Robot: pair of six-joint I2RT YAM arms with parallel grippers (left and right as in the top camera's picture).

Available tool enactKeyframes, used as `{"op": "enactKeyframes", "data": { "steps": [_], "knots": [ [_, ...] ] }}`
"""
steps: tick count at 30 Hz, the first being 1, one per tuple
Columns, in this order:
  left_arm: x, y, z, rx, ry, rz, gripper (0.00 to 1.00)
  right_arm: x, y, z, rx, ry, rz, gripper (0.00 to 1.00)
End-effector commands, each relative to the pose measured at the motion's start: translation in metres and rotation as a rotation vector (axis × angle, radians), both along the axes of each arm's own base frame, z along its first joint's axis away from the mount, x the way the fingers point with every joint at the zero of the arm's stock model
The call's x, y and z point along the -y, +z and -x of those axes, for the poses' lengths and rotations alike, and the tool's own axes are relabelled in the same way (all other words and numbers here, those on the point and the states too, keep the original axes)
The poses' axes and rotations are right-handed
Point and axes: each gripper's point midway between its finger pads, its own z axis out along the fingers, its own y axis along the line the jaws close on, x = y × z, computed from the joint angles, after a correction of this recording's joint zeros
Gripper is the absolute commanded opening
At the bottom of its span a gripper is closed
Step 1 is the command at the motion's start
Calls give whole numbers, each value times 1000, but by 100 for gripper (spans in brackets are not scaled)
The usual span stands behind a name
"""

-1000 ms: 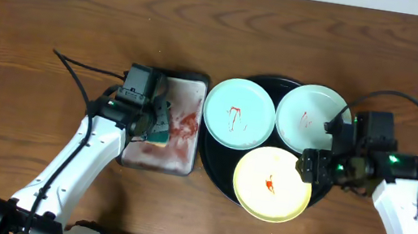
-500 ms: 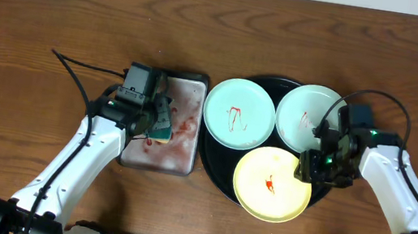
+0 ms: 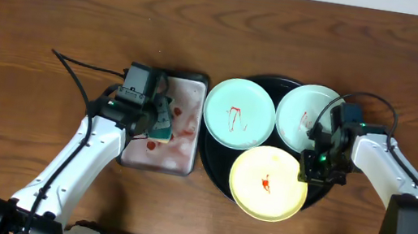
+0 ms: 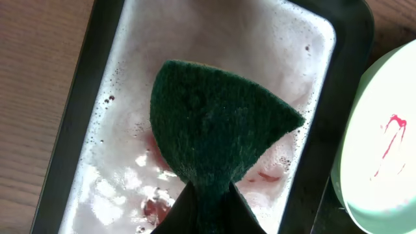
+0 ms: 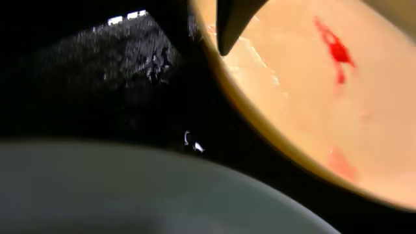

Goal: Clean dirty plates on tray and stack at the side
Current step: 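Lift the sponge with the left gripper out of the grey tray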

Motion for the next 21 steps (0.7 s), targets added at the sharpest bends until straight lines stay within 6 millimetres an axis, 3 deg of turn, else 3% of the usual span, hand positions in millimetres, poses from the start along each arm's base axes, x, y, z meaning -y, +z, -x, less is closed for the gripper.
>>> {"op": "enactKeyframes", "data": {
  "steps": [1,8,15,21],
  "knots": [
    [1,1,-1,3,7,10,8,-3,-1,-8,15,-22,-4,5],
    [4,10,-14,74,-11,17,7,0,-3,-16,43,-55,23,1],
    [8,55,-54,326,-31,26,7,0,-3,-22,67,-55,23,1],
    [10,81,-62,428,-29,48,7,0,-3,-24,73,-55,22,1]
  ]
}}
